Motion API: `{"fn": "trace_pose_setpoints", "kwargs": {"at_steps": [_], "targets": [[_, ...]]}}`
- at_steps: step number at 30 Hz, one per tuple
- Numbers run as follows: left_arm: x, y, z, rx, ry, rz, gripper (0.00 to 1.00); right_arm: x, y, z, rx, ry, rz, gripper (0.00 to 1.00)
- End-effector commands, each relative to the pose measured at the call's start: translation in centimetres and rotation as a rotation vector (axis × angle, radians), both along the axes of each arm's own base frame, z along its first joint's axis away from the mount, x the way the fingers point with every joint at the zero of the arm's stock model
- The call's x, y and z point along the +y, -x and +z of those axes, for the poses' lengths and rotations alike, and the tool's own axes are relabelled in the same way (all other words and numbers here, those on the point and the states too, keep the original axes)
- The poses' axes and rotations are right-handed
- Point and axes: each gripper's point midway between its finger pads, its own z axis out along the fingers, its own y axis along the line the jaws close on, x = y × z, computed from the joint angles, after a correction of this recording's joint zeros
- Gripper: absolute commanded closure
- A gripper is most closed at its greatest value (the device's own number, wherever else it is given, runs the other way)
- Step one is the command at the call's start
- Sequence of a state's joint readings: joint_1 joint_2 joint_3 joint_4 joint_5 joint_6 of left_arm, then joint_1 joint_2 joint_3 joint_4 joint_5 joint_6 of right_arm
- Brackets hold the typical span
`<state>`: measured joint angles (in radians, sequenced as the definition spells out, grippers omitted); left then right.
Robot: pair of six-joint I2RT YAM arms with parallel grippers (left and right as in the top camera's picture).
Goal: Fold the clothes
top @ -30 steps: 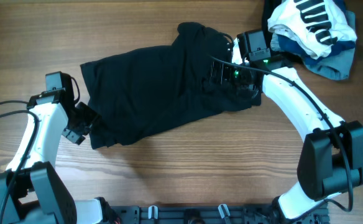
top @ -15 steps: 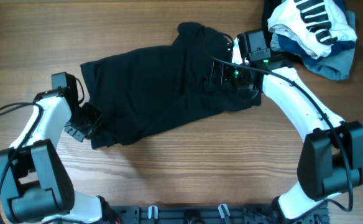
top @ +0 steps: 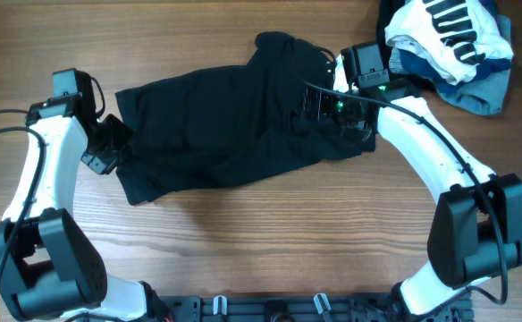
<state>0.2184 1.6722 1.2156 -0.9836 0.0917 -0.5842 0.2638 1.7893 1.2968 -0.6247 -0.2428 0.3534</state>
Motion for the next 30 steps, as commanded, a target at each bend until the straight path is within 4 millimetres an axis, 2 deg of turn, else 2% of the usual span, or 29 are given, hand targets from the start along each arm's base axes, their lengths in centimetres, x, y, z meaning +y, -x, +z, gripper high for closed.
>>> {"fn": "trace_pose_setpoints", "kwargs": {"at_steps": [1,9,12,14,18,24,28,30], "targets": [[1.4,-0.8,0.4,-0.025,-0.073,-0.026,0.96,0.3,-0.4,1.1,-0.034,-0.002,0.015,0.0],[3.3,-3.5,1.1,-0.134,-0.186,-0.078,0.96,0.1,-0.9,1.2,-0.055,0.009,0.008,0.01],[3.1,-3.7,1.1,-0.138,-0.186,-0.085,0.96,0.3,-2.5,1.3,-0.142,0.033,0.048,0.07],[2.9,-3.7,1.1,-0.138,-0.186,-0.091,0.96,0.2,-3.7,0.2,-0.178,0.071,0.079,0.11],[2.6,-3.8,1.1,-0.139,-0.186,-0.097,0.96,-0.6,-4.4,-3.5,-0.159,0.165,0.126,0.23],[2.6,-3.7,1.1,-0.136,-0.185,-0.097,0.96,-2.8,-4.7,-6.6,-0.126,0.312,0.121,0.25],[2.6,-3.7,1.1,-0.136,-0.184,-0.097,0.96,-3.0,-4.8,-8.3,-0.109,0.334,0.128,0.38],[2.6,-3.7,1.1,-0.136,-0.185,-0.097,0.96,-3.0,-5.2,-8.1,-0.126,0.331,0.122,0.71]]}}
